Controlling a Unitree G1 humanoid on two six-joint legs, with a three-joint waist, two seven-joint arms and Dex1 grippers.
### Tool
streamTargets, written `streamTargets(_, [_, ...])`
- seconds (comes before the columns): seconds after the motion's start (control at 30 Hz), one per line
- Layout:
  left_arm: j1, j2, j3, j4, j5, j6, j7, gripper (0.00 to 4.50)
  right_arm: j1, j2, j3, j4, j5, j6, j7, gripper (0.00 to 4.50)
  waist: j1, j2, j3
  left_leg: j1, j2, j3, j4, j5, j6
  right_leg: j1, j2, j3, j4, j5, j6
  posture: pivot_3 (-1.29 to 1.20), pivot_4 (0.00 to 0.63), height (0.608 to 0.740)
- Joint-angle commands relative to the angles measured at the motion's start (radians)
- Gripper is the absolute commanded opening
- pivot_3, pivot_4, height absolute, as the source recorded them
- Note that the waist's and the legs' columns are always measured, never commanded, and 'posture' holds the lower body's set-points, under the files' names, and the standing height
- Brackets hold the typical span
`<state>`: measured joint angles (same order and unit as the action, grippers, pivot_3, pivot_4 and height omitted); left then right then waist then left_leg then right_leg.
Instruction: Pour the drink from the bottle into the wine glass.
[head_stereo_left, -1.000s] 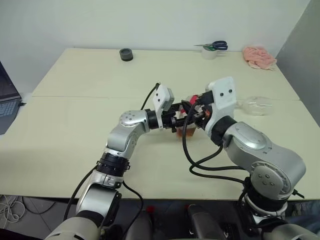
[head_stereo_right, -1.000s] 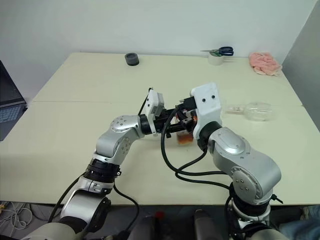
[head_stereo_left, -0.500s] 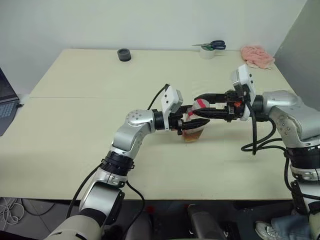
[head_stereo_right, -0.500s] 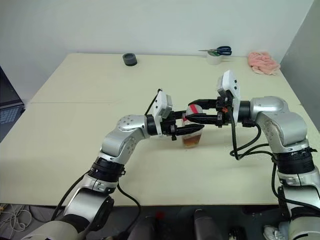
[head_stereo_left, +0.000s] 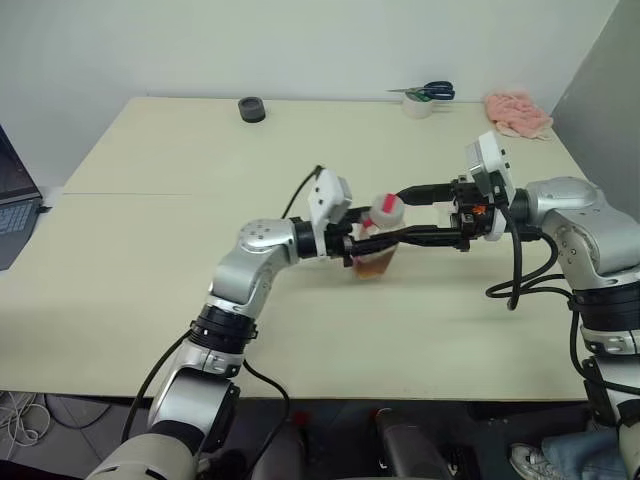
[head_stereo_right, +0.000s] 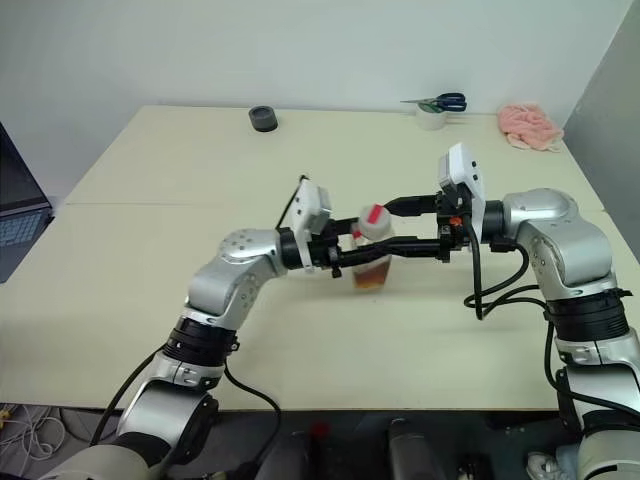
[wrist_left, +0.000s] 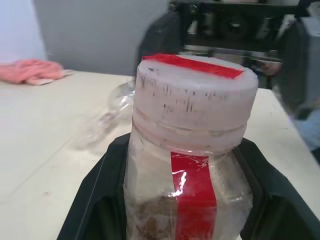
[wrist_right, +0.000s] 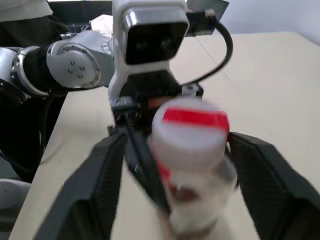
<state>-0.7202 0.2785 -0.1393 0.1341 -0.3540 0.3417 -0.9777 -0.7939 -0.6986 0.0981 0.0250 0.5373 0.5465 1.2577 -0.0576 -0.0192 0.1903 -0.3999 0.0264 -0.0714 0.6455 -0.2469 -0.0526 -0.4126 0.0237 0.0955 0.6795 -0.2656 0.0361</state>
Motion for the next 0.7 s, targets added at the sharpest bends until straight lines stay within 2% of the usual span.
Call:
streamTargets(0.03, [-0.012, -0.009, 0.016, -0.015, -0.014, -0.017, 0.004, 2.16, -0.010, -0.004, -0.046, -0.011, 0.022, 0.002, 0.008, 4.50, 0.002, 0.000, 0.000, 0.000, 0.000, 0.000, 0.000, 0.000, 0.000, 0.000, 0.000, 0.000, 0.000, 0.000, 0.000, 0.00, 0.150, 0.740])
streamTargets(0.2, [-0.014, -0.014, 0.017, -0.009, -0.011, -0.019, 0.002, 2.16, -0.011, 0.013, -0.091, -0.015, 0.028, 0.001, -0.039, 4.50, 0.004, 0.000, 0.000, -0.001, -0.001, 0.000, 0.000, 0.000, 0.000, 0.000, -0.002, 0.000, 0.000, 0.000, 0.000, 0.00, 0.150, 0.740])
streamTargets(0.4, [-0.018, -0.016, 0.017, -0.002, -0.012, -0.021, -0.002, 2.16, 0.015, 0.039, -0.151, -0.099, 0.040, 0.047, -0.170, 4.50, 0.004, 0.000, 0.000, 0.000, -0.001, 0.000, 0.000, 0.000, 0.000, 0.000, -0.001, 0.000, 0.000, 0.000, 0.000, 0.00, 0.150, 0.740])
streamTargets(0.7, [-0.016, -0.021, 0.016, 0.001, -0.014, -0.023, -0.004, 2.16, 0.068, 0.149, -0.154, -0.450, 0.074, 0.316, -0.571, 4.50, 0.003, 0.000, 0.000, 0.000, -0.001, -0.001, 0.000, 0.000, 0.000, 0.000, -0.001, 0.000, 0.001, 0.000, 0.000, 0.00, 0.150, 0.740])
